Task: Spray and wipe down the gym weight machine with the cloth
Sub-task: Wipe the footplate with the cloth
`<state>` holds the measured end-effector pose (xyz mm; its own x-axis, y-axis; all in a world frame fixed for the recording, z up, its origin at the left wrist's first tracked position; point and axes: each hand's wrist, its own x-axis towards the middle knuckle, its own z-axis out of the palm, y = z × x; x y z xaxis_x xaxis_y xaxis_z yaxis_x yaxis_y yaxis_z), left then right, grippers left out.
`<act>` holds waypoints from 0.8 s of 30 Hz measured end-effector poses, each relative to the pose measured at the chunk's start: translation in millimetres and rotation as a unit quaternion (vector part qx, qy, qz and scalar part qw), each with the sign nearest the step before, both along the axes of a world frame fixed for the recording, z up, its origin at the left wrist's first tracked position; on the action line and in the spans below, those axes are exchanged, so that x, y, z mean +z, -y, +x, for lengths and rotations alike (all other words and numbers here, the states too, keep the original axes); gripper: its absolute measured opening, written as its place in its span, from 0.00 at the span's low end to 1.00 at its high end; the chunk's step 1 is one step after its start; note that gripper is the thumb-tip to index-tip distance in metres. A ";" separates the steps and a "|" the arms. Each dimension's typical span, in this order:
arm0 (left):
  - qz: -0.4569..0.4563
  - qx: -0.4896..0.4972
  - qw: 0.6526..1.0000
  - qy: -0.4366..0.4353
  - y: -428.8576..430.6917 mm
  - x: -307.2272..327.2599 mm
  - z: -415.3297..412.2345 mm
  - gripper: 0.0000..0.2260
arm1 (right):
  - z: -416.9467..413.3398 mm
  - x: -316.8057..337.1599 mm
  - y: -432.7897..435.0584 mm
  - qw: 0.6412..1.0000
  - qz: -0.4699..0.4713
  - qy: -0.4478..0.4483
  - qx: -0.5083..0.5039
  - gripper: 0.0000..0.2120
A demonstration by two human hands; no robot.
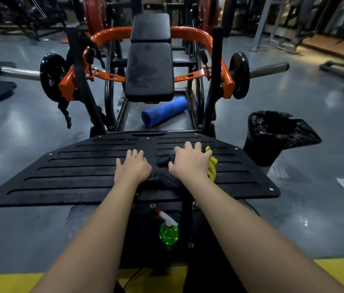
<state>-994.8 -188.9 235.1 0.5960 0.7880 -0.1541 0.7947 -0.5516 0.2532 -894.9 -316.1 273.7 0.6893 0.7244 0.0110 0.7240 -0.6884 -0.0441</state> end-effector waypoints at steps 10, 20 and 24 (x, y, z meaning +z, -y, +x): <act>-0.008 -0.004 1.000 -0.015 -12.8 -12.2 7.4 0.25 | 22.5 -30.7 -108.5 0.991 0.045 -0.062 0.109 0.19; -0.071 -0.008 0.996 -0.051 -28.4 -3.5 13.5 0.25 | 68.7 -31.4 -75.4 0.988 0.081 -0.120 0.056 0.17; -0.116 -0.009 0.992 -0.056 -31.3 2.4 13.8 0.28 | 135.1 -24.8 -4.1 0.991 0.068 -0.105 -0.047 0.19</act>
